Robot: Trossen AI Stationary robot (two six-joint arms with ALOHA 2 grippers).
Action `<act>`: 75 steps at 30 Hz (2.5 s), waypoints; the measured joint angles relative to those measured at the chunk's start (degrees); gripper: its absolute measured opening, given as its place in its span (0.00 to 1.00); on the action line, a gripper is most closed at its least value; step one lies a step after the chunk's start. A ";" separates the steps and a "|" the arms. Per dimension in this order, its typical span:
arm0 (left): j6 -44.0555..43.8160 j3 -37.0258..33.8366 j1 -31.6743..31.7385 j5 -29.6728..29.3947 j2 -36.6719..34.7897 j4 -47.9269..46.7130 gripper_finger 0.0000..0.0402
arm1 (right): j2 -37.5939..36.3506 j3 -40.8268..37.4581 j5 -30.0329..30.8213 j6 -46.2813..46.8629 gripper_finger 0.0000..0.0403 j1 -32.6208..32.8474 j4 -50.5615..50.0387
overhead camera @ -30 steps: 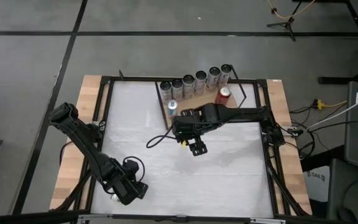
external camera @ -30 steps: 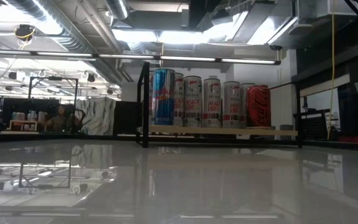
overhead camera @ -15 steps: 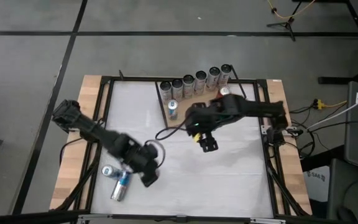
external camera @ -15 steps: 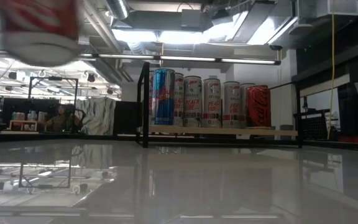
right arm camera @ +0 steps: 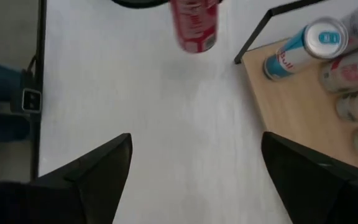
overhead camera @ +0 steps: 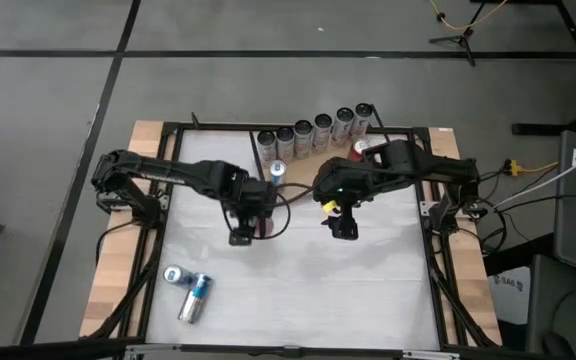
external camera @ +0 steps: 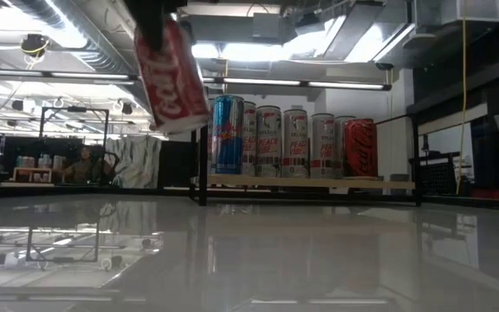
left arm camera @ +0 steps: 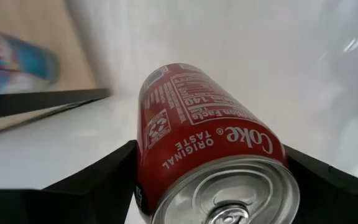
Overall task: Place canned beverage on shelf
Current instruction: Put the red black soda can on the shelf aligned with the other red black soda can
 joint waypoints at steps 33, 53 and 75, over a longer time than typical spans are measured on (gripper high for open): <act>23.54 -20.28 -3.70 3.04 -0.15 -0.15 0.81 | 0.41 -0.04 2.17 8.28 0.86 -0.07 17.54; 19.85 -20.55 -3.68 1.44 0.09 -0.06 0.83 | 0.43 -0.04 2.16 8.23 0.86 -0.07 17.52; 18.87 -20.55 -3.49 5.49 0.09 0.28 0.83 | 0.43 -0.04 2.14 8.23 0.86 -0.04 17.49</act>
